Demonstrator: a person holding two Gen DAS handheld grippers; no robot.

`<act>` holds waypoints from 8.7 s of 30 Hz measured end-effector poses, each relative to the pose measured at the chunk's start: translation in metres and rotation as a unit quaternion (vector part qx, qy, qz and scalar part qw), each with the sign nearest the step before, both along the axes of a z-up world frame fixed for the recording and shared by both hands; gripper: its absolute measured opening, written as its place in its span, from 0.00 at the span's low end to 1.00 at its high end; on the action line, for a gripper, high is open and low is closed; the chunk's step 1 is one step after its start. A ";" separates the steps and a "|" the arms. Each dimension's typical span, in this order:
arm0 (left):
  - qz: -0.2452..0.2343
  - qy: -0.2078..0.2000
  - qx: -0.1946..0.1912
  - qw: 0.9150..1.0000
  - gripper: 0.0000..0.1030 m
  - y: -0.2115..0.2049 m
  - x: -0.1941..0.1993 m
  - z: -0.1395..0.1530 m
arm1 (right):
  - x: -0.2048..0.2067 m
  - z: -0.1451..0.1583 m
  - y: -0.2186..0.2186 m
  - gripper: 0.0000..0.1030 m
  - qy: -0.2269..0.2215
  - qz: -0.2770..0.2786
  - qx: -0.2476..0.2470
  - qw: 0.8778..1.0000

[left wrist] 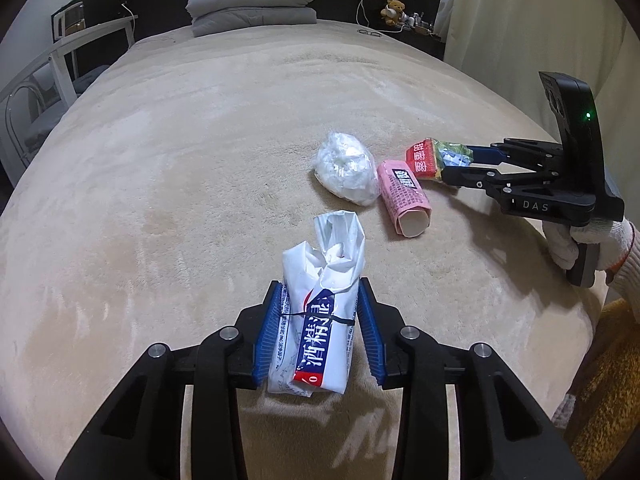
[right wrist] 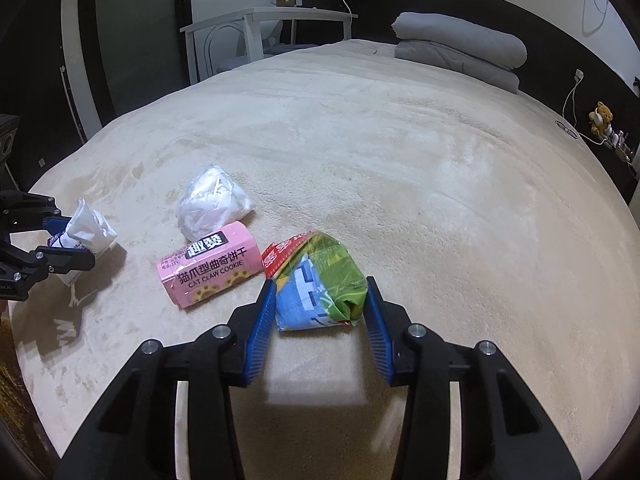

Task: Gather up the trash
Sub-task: 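Grasp the white wrapped packet with the left tool while the right tool grasps the green snack wrapper, then carry the white packet and green wrapper down over the floor bin, then open both tools to drop the white packet and green wrapper into the bin, then raise both tools back over the bed toward the tissue ball and pink box, then grasp the pink cookie box with the right tool while the left tool grasps the tissue ball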

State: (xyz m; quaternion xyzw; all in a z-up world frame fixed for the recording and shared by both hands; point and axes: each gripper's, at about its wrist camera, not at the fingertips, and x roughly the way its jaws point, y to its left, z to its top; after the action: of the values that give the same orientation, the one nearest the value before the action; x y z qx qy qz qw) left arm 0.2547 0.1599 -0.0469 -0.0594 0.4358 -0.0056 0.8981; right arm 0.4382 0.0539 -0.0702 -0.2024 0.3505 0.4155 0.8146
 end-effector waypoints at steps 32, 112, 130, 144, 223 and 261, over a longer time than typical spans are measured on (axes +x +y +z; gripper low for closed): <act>-0.007 -0.073 -0.009 0.997 0.35 -0.053 -0.062 0.048 | -0.115 0.054 -0.106 0.42 -0.001 -0.073 0.086 0.994; 0.007 0.097 -0.135 0.986 0.35 -0.206 -0.200 -0.072 | -0.289 -0.044 -0.185 0.42 0.237 -0.128 0.003 0.963; 0.042 0.236 -0.155 0.958 0.35 -0.206 -0.185 -0.134 | -0.261 -0.112 -0.175 0.42 0.369 -0.198 -0.067 0.906; 0.044 0.261 -0.145 0.953 0.60 -0.209 -0.185 -0.144 | -0.256 -0.117 -0.181 0.54 0.381 -0.217 -0.060 0.897; 0.051 -0.068 -0.069 0.994 0.60 -0.003 -0.036 0.049 | -0.050 0.019 0.012 0.73 0.045 0.060 0.041 0.996; 0.065 -0.053 -0.094 0.992 0.60 0.007 0.023 0.015 | -0.016 0.015 0.013 0.66 0.037 0.075 0.030 0.996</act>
State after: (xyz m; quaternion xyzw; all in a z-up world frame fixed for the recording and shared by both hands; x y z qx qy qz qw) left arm 0.2778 0.1672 -0.0324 -0.1715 0.3806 0.0088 0.9087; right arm 0.4221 0.0671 -0.0549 -0.1877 0.3513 0.4927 0.7737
